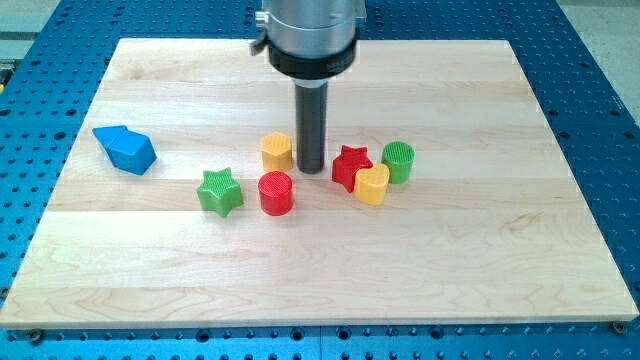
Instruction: Move the hexagon to the bottom right of the cube
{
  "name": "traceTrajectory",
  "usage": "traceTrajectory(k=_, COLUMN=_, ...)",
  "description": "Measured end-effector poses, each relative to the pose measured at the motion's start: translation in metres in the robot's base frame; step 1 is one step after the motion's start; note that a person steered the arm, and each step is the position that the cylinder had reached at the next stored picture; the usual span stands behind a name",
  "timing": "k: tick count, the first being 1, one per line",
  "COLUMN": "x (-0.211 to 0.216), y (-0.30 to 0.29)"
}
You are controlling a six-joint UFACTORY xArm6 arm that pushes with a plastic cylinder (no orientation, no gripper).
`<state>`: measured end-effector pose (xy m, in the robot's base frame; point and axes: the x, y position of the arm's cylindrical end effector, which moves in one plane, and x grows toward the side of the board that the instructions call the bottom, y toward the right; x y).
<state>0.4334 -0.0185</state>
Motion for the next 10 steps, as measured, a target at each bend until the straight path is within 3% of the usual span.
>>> traceTrajectory(k=3, x=-0.015, y=-0.060)
traceTrajectory(k=5, x=-0.067, y=-0.061)
traceTrajectory(k=6, x=-0.060, y=-0.069)
traceTrajectory(k=8, x=0.012, y=-0.092)
traceTrajectory(k=10, x=0.014, y=-0.110)
